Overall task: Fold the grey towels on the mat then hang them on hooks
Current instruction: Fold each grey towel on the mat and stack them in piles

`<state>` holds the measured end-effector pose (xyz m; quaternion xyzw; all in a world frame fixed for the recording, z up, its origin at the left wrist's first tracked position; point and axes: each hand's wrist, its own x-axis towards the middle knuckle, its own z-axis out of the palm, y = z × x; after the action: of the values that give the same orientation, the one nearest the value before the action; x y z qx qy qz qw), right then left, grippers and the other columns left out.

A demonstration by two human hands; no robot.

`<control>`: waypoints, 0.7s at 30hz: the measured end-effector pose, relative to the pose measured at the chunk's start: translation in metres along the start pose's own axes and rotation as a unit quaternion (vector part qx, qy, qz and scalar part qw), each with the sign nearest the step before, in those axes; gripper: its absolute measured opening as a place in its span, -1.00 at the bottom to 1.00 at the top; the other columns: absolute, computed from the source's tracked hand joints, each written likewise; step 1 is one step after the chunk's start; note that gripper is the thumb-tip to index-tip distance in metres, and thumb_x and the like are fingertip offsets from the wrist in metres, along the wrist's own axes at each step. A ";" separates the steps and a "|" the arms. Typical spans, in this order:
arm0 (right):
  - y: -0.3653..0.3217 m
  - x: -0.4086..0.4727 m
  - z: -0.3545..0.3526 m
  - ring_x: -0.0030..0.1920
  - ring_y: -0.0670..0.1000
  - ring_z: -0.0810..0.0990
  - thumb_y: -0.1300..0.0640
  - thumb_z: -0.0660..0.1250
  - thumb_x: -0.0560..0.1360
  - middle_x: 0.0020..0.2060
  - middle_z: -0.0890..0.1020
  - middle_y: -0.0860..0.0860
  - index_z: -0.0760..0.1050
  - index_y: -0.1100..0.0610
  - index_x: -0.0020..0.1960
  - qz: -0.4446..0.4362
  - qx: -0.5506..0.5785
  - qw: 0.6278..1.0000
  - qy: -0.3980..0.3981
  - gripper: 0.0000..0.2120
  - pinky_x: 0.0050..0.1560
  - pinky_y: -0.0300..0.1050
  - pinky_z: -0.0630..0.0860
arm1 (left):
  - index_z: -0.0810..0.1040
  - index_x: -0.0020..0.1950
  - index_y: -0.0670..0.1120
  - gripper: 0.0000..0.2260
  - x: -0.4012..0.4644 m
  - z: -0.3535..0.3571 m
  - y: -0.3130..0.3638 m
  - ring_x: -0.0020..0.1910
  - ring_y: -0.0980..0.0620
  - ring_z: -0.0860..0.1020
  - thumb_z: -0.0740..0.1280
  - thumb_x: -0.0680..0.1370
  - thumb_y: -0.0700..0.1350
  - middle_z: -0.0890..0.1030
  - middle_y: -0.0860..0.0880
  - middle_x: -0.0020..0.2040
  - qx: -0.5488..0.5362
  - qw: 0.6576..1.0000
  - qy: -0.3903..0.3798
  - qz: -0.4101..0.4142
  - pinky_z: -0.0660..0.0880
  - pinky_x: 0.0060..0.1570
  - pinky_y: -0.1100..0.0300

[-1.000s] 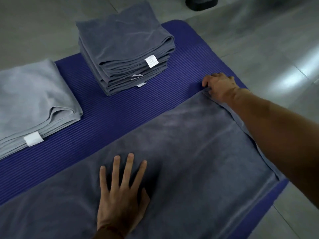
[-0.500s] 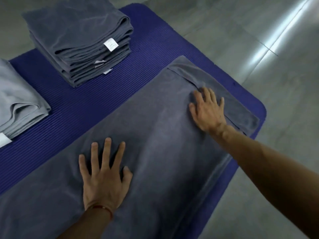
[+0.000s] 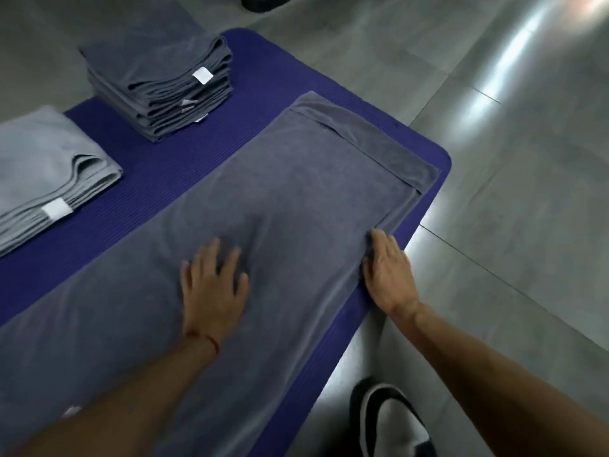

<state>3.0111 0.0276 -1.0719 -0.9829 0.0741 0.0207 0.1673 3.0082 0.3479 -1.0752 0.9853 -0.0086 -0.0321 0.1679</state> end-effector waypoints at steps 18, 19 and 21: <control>0.004 0.007 -0.041 -0.10 0.22 0.67 0.22 0.53 0.33 -0.03 0.67 0.16 0.64 0.20 0.03 -0.407 -0.297 0.862 -0.061 -0.72 -0.04 0.09 0.65 | 0.45 -0.39 -0.03 -0.71 -0.186 0.003 0.027 -0.38 -0.08 0.47 0.53 0.14 -0.28 0.44 -0.04 -0.34 0.098 0.979 -0.014 0.180 0.45 -0.31 0.01; 0.006 0.006 -0.044 -0.10 0.22 0.67 0.19 0.51 0.33 -0.05 0.67 0.14 0.63 0.18 0.02 -0.406 -0.292 0.863 -0.064 -0.73 -0.03 0.09 0.65 | 0.44 -0.37 -0.02 -0.76 -0.186 0.002 0.027 -0.36 -0.08 0.47 0.50 0.21 -0.20 0.44 -0.03 -0.33 0.083 0.981 -0.002 0.176 0.42 -0.28 0.02; 0.008 0.001 -0.047 -0.08 0.19 0.65 0.15 0.49 0.34 -0.05 0.65 0.10 0.62 0.14 0.01 -0.390 -0.275 0.876 -0.067 -0.74 -0.01 0.08 0.63 | 0.41 -0.30 0.01 -0.87 -0.190 0.006 0.024 -0.32 -0.08 0.46 0.36 0.31 -0.11 0.43 -0.01 -0.29 0.056 0.982 0.012 0.178 0.34 -0.23 0.01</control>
<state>3.0114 0.0040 -1.0301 -0.9348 -0.3353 0.0393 -0.1104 2.8179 0.3289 -1.0615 0.9761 -0.1840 0.0103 0.1153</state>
